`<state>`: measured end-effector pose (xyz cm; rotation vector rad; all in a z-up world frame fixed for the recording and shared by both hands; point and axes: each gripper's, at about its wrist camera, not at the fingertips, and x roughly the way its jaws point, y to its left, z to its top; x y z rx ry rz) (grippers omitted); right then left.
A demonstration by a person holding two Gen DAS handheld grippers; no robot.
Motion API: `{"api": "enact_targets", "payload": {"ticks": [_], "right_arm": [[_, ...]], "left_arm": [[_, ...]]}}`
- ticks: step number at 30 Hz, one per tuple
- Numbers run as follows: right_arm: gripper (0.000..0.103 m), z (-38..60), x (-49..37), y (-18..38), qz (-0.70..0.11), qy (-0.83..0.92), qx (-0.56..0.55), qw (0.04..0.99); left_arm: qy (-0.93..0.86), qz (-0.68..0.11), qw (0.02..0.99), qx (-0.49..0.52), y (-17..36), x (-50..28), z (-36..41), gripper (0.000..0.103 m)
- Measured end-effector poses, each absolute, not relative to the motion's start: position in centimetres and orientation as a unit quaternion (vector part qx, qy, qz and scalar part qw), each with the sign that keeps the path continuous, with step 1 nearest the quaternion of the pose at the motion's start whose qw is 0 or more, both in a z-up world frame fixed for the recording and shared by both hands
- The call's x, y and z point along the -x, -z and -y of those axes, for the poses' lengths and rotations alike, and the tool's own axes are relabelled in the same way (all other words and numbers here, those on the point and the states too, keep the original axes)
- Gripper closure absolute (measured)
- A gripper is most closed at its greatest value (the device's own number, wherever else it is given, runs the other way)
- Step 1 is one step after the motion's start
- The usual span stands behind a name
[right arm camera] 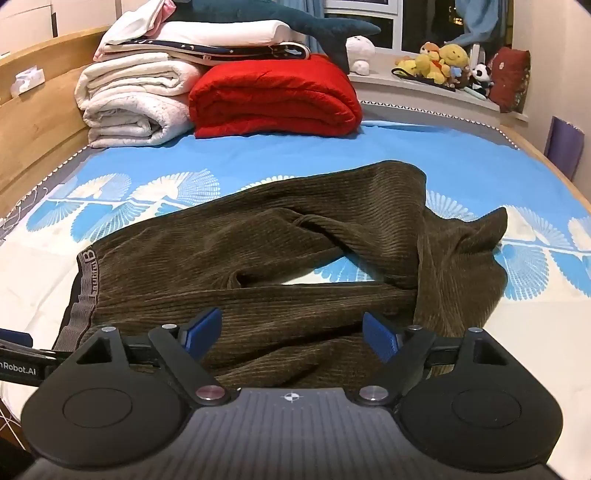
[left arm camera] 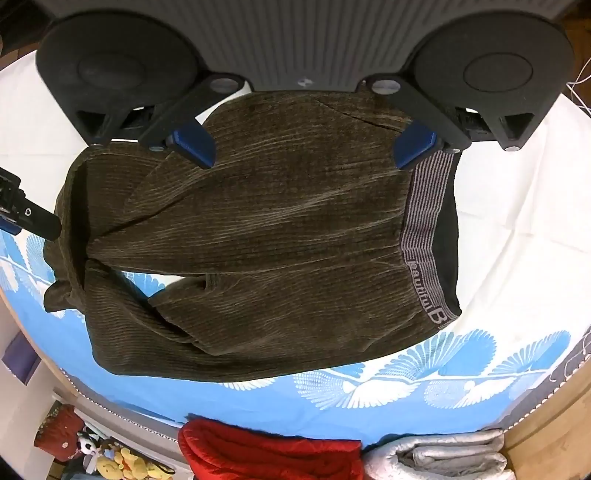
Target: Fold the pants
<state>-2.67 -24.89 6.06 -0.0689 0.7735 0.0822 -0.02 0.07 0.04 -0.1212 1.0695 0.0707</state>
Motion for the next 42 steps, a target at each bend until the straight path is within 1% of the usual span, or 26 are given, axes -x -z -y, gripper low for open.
{"api": "enact_targets", "payload": {"ticks": [22, 29, 42], "right_arm": [[0.018, 24.84, 2.28, -5.90, -0.388, -0.038, 0.028, 0.920], [0.018, 24.85, 2.19, -5.90, -0.390, -0.037, 0.027, 0.920], [0.018, 24.81, 2.11, -5.86, -0.391, -0.037, 0.028, 0.919]], "left_arm": [[-0.040, -0.505, 0.861, 0.046, 0.08, -0.15, -0.19, 0.000], [-0.027, -0.508, 0.858, 0.068, -0.01, -0.09, -0.08, 0.000], [-0.032, -0.508, 0.859, 0.057, 0.08, -0.03, -0.08, 0.000]]}}
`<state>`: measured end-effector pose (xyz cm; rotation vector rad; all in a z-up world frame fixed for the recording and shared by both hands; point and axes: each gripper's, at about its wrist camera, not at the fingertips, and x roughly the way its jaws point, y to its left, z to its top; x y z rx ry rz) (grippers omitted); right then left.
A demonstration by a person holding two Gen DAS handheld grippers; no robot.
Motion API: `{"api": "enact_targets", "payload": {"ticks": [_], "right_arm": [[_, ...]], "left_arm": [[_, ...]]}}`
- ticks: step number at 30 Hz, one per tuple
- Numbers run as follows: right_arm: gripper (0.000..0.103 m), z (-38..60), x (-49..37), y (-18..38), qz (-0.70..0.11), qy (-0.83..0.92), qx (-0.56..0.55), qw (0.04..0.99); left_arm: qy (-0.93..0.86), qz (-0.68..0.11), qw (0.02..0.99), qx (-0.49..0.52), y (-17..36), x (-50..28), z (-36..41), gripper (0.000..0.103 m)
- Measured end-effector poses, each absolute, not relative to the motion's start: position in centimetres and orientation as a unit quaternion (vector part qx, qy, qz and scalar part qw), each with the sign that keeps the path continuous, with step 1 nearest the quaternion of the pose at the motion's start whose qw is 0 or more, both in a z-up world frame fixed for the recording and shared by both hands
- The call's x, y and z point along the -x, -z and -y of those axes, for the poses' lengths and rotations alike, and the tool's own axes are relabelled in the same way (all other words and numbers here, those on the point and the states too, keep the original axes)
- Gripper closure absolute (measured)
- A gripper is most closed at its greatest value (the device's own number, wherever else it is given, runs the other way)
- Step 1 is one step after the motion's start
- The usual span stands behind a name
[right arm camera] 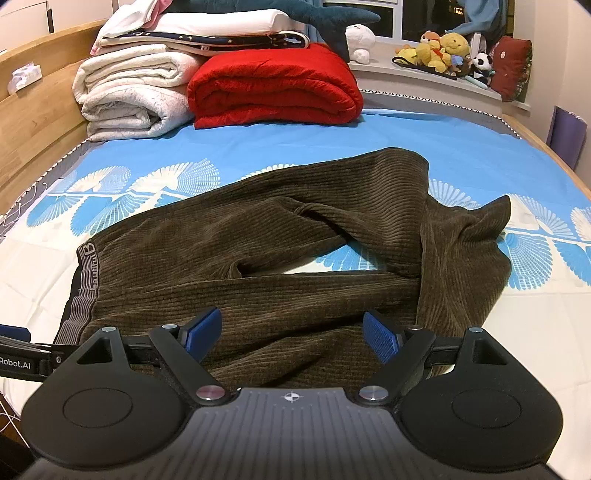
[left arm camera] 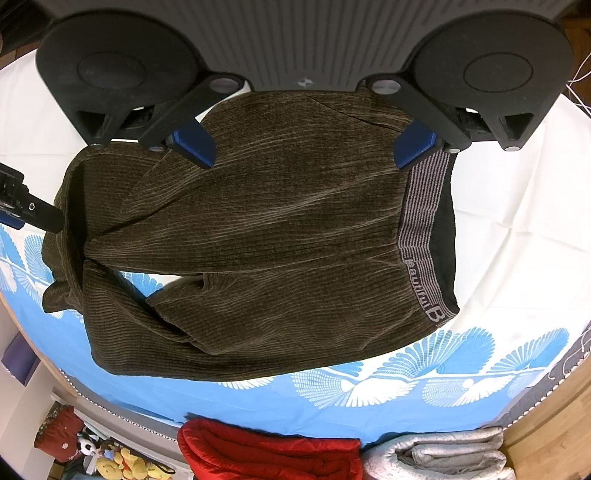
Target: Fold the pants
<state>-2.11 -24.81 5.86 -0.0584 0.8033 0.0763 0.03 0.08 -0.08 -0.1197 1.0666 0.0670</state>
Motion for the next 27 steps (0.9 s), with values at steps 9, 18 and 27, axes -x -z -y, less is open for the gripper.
{"api": "enact_targets", "payload": {"ticks": [9, 18, 27], "right_arm": [[0.018, 25.1, 2.1, -5.9, -0.383, -0.025, 0.026, 0.923], [0.074, 34.2, 2.0, -9.0, -0.298, 0.080, -0.101, 0.946], [0.062, 45.4, -0.9, -6.0, -0.328, 0.141, -0.160, 0.920]], "left_arm": [[-0.032, -0.495, 0.866, 0.058, -0.4, 0.0, -0.4, 0.001], [-0.001, -0.429, 0.896, 0.111, -4.2, -3.6, -7.4, 0.052], [-0.084, -0.518, 0.836, 0.158, 2.3, -8.1, -14.3, 0.044]]}}
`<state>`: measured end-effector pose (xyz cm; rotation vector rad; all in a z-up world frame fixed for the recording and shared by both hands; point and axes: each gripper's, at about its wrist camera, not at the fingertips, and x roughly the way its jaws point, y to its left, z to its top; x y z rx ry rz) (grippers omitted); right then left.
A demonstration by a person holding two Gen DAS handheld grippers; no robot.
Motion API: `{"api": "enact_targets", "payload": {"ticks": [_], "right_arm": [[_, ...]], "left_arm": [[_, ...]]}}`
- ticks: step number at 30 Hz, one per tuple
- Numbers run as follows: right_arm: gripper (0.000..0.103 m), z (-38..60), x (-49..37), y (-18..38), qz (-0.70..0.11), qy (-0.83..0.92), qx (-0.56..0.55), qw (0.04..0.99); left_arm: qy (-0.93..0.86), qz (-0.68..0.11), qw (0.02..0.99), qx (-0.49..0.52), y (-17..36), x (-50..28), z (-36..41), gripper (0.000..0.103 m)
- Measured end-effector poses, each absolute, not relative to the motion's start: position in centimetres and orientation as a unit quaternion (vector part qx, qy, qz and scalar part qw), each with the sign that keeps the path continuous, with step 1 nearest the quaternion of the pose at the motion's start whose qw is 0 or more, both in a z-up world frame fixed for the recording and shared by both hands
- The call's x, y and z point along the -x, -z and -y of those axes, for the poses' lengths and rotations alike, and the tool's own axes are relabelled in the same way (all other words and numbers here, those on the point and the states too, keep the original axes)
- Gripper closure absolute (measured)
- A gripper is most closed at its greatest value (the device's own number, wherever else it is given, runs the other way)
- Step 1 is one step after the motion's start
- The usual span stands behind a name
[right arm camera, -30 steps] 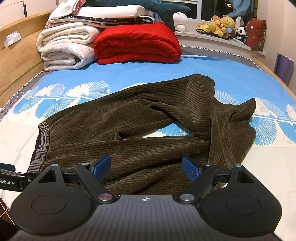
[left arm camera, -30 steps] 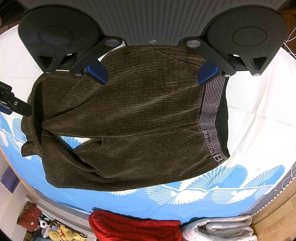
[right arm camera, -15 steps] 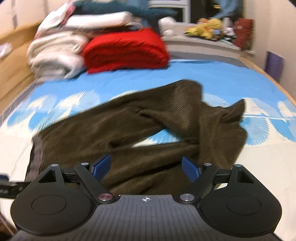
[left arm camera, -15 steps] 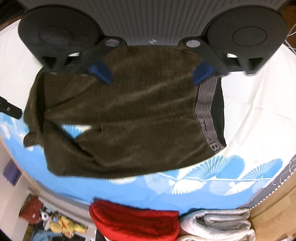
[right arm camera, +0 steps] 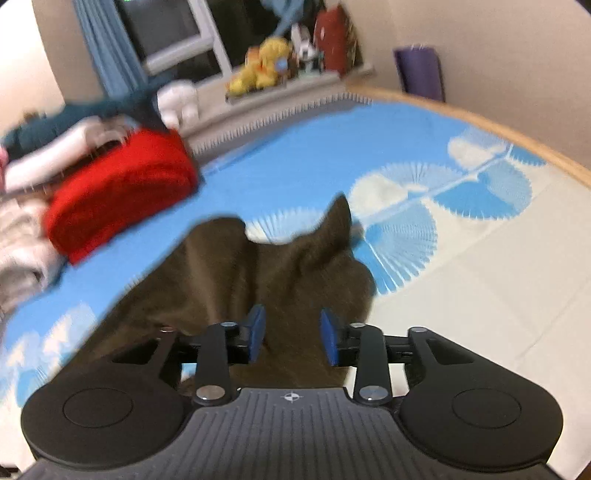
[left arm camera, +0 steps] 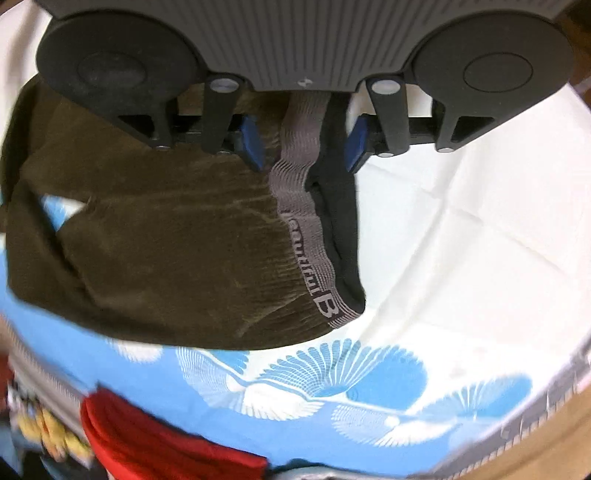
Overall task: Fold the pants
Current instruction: 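Grasp the grey waistband with the left tool while the right tool grasps a pant leg hem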
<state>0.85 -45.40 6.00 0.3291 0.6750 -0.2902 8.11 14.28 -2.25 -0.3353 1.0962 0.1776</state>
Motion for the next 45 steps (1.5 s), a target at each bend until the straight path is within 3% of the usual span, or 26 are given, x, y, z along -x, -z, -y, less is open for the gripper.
{"api": "enact_targets", "payload": {"ticks": [4, 9, 12, 17, 19, 20, 21, 22, 23, 25, 31, 36, 38, 42, 44, 45], "right_arm": [[0.059, 44.7, -4.7, -2.1, -0.403, 0.094, -0.126, 0.902], [0.045, 41.1, -8.5, 1.5, -0.449, 0.049, -0.067, 0.890], [0.038, 39.4, -10.6, 3.1, -0.468, 0.036, -0.041, 0.882], [0.038, 37.6, -12.8, 5.8, -0.503, 0.056, 0.038, 0.862], [0.044, 37.8, -12.9, 6.3, -0.507, 0.073, 0.064, 0.857], [0.055, 38.0, -12.9, 6.3, -0.507, 0.081, 0.069, 0.855], [0.074, 38.6, -12.7, 6.1, -0.508, 0.086, 0.068, 0.854], [0.085, 39.2, -12.5, 5.8, -0.508, 0.093, 0.060, 0.854], [0.093, 40.1, -12.2, 5.2, -0.503, 0.105, 0.046, 0.857], [0.095, 42.0, -11.1, 3.6, -0.481, 0.121, 0.008, 0.869], [0.096, 48.1, -5.6, -0.4, -0.449, 0.148, -0.057, 0.879], [0.096, 49.2, -0.1, 1.3, -0.557, 0.059, -0.039, 0.828], [0.096, 48.0, 2.0, 3.6, -0.618, -0.005, 0.006, 0.786], [0.085, 47.4, 3.5, 2.8, -0.596, -0.036, 0.042, 0.801], [0.080, 48.1, 3.5, 0.7, -0.556, -0.047, 0.005, 0.830], [0.076, 48.3, 3.5, -0.2, -0.535, -0.048, -0.009, 0.843]], "left_arm": [[-0.090, -0.514, 0.836, 0.168, 3.5, -8.9, -14.9, 0.035], [-0.098, -0.525, 0.826, 0.183, 5.9, -10.0, -15.6, 0.030], [-0.097, -0.547, 0.814, 0.169, 7.4, -10.7, -15.3, 0.030], [-0.077, -0.569, 0.810, 0.121, 8.9, -11.6, -14.2, 0.031], [-0.064, -0.580, 0.808, 0.081, 9.4, -11.5, -13.2, 0.045], [-0.058, -0.584, 0.808, 0.057, 9.6, -11.5, -12.6, 0.051], [-0.052, -0.584, 0.809, 0.033, 9.8, -11.4, -12.1, 0.057], [-0.047, -0.581, 0.813, 0.010, 9.7, -11.2, -11.6, 0.069], [-0.048, -0.578, 0.815, -0.012, 9.7, -11.0, -11.3, 0.074], [-0.044, -0.569, 0.821, -0.029, 9.2, -10.4, -11.1, 0.092], [-0.056, -0.529, 0.846, -0.031, 6.5, -7.9, -11.4, 0.097], [-0.120, -0.515, 0.842, -0.108, 6.1, -6.8, -10.5, 0.103], [-0.163, -0.518, 0.826, -0.151, 6.4, -6.9, -11.0, 0.103], [-0.150, -0.530, 0.834, 0.010, 5.3, -7.0, -13.8, 0.096], [-0.133, -0.534, 0.834, 0.049, 5.2, -6.7, -13.8, 0.076], [-0.123, -0.541, 0.830, 0.060, 5.5, -6.5, -13.8, 0.059]]}}
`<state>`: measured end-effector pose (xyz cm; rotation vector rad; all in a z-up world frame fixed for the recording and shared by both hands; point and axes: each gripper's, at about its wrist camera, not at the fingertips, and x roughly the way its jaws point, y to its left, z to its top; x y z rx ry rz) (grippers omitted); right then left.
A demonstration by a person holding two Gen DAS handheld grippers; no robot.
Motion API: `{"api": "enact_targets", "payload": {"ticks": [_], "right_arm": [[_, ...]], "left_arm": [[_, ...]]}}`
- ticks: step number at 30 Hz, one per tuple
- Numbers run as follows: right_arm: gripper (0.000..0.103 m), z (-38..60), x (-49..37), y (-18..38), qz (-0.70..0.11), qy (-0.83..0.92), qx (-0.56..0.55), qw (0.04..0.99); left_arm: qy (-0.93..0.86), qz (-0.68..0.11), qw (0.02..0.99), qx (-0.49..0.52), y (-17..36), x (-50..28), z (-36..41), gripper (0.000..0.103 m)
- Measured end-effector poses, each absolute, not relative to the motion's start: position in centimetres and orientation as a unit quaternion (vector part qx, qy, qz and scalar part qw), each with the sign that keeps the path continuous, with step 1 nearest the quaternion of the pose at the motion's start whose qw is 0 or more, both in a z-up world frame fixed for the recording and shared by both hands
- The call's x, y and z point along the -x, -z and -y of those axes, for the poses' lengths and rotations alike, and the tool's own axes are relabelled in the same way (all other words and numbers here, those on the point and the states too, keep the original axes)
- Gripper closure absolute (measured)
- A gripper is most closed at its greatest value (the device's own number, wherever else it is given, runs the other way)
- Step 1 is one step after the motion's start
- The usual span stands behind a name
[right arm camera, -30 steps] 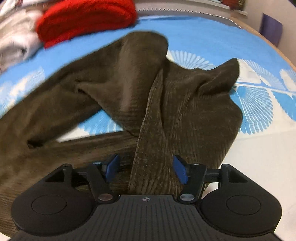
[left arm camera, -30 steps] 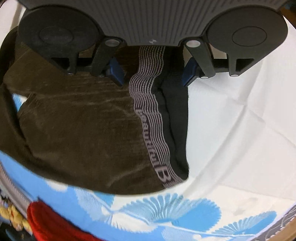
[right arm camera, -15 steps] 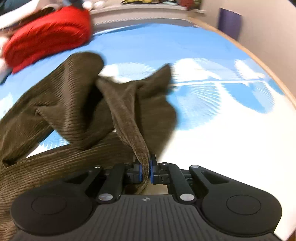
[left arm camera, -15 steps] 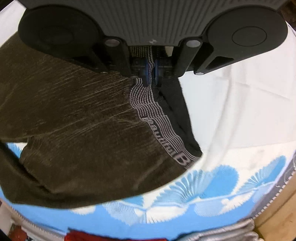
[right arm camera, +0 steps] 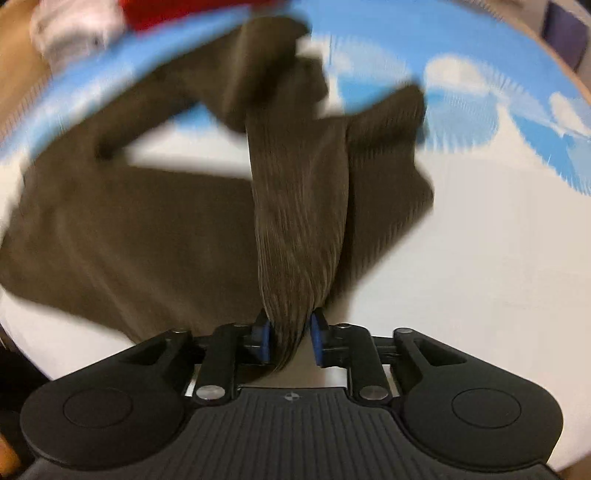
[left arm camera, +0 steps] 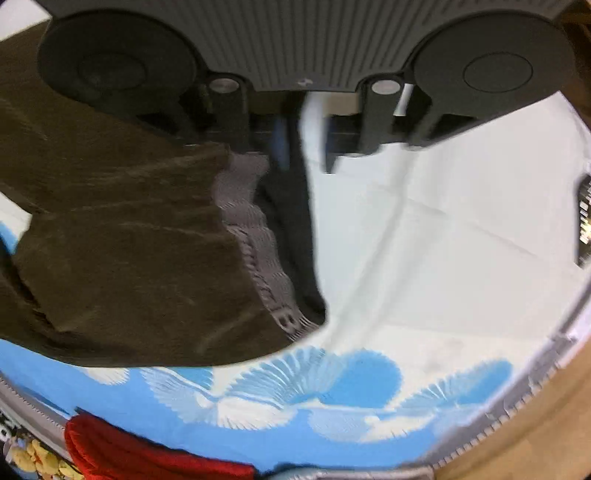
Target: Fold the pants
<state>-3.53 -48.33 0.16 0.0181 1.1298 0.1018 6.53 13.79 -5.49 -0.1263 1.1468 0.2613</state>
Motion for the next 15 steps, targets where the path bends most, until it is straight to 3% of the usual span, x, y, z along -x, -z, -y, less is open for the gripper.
{"api": "enact_targets", "payload": {"ticks": [1, 5, 8, 13, 14, 15], "right_arm": [[0.074, 48.2, 3.4, -0.8, -0.515, -0.046, -0.015, 0.856], [0.069, 47.1, 1.4, -2.5, -0.452, -0.025, -0.005, 0.892], [0.067, 46.4, -1.4, -3.0, -0.418, -0.011, -0.017, 0.908], [0.055, 44.5, -6.2, 0.3, -0.447, 0.009, 0.013, 0.894], [0.055, 43.6, -7.3, 1.4, -0.462, 0.010, 0.031, 0.886], [0.055, 42.8, -8.1, 2.6, -0.476, 0.009, 0.049, 0.878]], "left_arm": [[-0.115, -0.552, 0.823, 0.069, 5.9, -6.7, -13.6, 0.046], [-0.100, -0.596, 0.793, 0.078, 8.3, -7.3, -13.4, 0.036], [-0.088, -0.607, 0.785, 0.084, 9.1, -7.7, -13.4, 0.022], [-0.073, -0.629, 0.772, 0.058, 10.8, -8.4, -13.4, 0.023], [-0.065, -0.632, 0.770, 0.051, 11.3, -8.7, -13.4, 0.026], [-0.051, -0.634, 0.770, 0.047, 11.5, -8.8, -13.2, 0.041]]}}
